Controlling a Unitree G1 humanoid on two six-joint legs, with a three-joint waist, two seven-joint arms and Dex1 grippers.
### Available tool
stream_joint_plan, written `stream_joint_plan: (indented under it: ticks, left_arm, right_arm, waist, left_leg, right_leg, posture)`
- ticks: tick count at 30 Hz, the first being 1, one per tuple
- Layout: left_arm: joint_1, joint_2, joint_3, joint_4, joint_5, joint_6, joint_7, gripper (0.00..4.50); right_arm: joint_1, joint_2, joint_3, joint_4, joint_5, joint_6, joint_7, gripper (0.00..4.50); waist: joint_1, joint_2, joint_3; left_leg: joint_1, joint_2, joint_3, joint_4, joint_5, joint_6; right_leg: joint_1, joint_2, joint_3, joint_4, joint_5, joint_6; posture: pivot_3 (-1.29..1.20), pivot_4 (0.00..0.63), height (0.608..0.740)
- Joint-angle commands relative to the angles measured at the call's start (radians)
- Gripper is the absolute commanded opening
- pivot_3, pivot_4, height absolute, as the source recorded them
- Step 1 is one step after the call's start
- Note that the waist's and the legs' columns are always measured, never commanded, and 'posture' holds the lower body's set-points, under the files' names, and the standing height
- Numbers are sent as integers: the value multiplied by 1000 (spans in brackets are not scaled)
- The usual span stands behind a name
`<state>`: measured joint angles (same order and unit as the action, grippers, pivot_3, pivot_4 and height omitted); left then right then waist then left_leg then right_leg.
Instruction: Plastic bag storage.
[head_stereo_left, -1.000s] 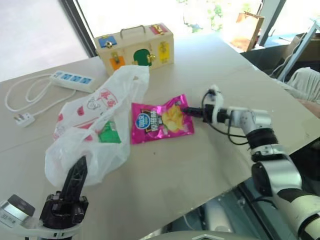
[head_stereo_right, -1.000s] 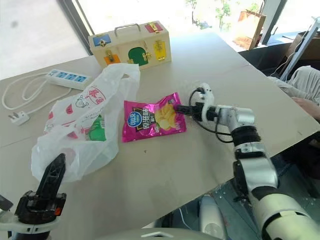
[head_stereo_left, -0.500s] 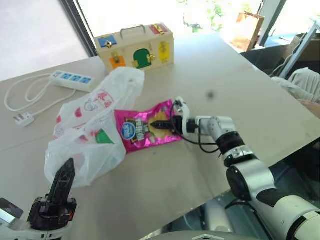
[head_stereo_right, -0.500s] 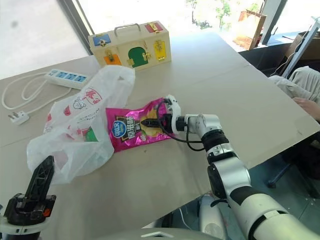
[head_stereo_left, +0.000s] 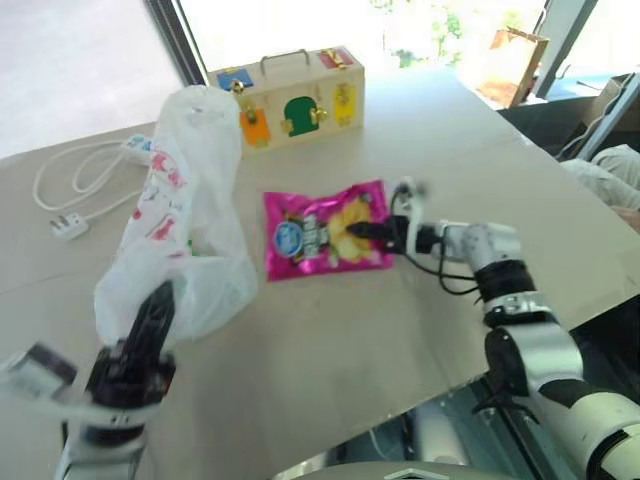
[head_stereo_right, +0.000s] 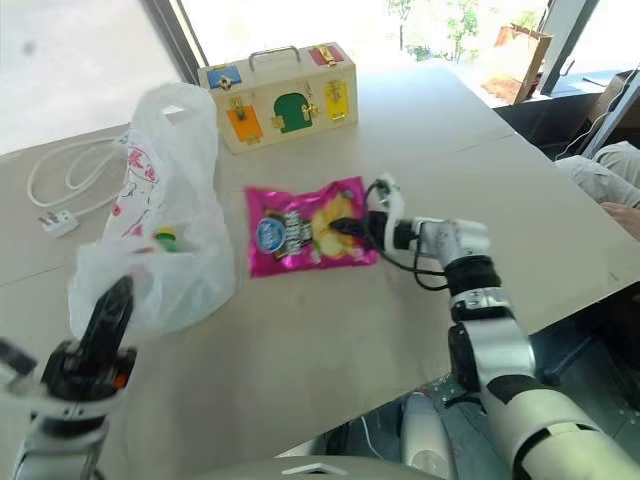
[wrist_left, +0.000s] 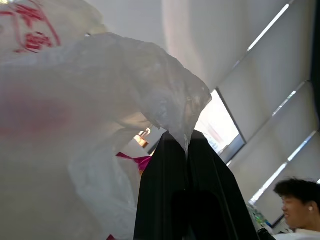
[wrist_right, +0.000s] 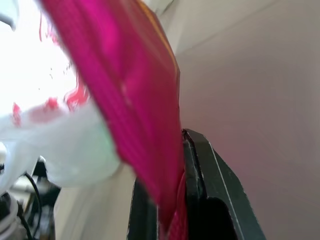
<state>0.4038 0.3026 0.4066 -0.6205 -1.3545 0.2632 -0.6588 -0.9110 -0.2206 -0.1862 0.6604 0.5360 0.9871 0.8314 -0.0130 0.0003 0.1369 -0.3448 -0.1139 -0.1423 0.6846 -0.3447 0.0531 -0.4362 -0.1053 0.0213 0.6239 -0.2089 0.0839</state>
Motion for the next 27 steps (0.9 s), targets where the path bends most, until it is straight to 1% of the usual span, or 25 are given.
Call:
stream_joint_plan:
  ticks: [1,5,8,11,13,18,22,24,27]
  left_arm:
    - [-175,36,-102,14,34,63,42,0]
    - [-447,49,-249,126,78,161,10,0]
    - [-582,36,-322,209,111,209,-39,0]
    - [-735,-14,-422,300,143,265,-112,0]
    - [-797,-45,-464,332,150,301,-151,0]
    - [-835,-69,-526,327,146,387,-223,0]
    - [-820,-44,-559,266,130,462,-261,0]
    - [-772,-10,-529,206,122,475,-238,0]
    - [-678,53,-437,124,59,491,-177,0]
  right_arm:
    - [-15,-68,-113,-66,68,35,-48,81]
    - [12,-153,-238,-140,139,91,-107,81]
    - [35,-184,-304,-192,179,116,-159,81]
    - [60,-223,-395,-247,233,135,-217,81]
    - [77,-234,-437,-288,267,152,-251,81]
    - [111,-217,-496,-373,340,182,-331,81]
    - [132,-213,-514,-402,392,207,-368,81]
    - [141,-217,-517,-409,431,245,-376,81]
    - [146,-201,-544,-418,509,334,-427,81]
  waist:
    - [-7,0,0]
    - [-20,0,0]
    - [-32,0,0]
    - [-28,0,0]
    - [-27,0,0]
    - [-29,0,0]
    - [-27,0,0]
    - [-28,0,0]
    - [-29,0,0]
  left_leg:
    - [0,0,1,0,0,0]
    - [-2,-2,-2,1,0,0]
    - [-1,-2,-2,1,0,0]
    - [-1,-3,-3,1,0,0]
    - [-2,-3,-4,2,0,0]
    - [-1,-4,-4,3,0,0]
    - [-1,-4,-4,3,0,0]
    - [-1,-4,-4,3,0,0]
    - [-1,-4,-4,2,0,0]
  right_leg:
    - [0,0,0,0,0,0]
    - [-2,-1,-2,1,0,0]
    - [-2,-2,-2,1,0,0]
    - [-2,-2,-2,1,0,1]
    - [-2,-2,-2,2,0,1]
    - [-2,-3,-1,2,0,1]
    - [-2,-3,-1,3,0,1]
    - [-2,-3,0,3,1,1]
    - [-3,-2,1,3,0,1]
  posture:
    - [0,150,740]
    - [0,150,740]
    - [0,150,740]
    - [0,150,740]
    - [0,150,740]
    - [0,150,740]
    - [0,150,740]
    - [0,150,740]
    - [0,150,740]
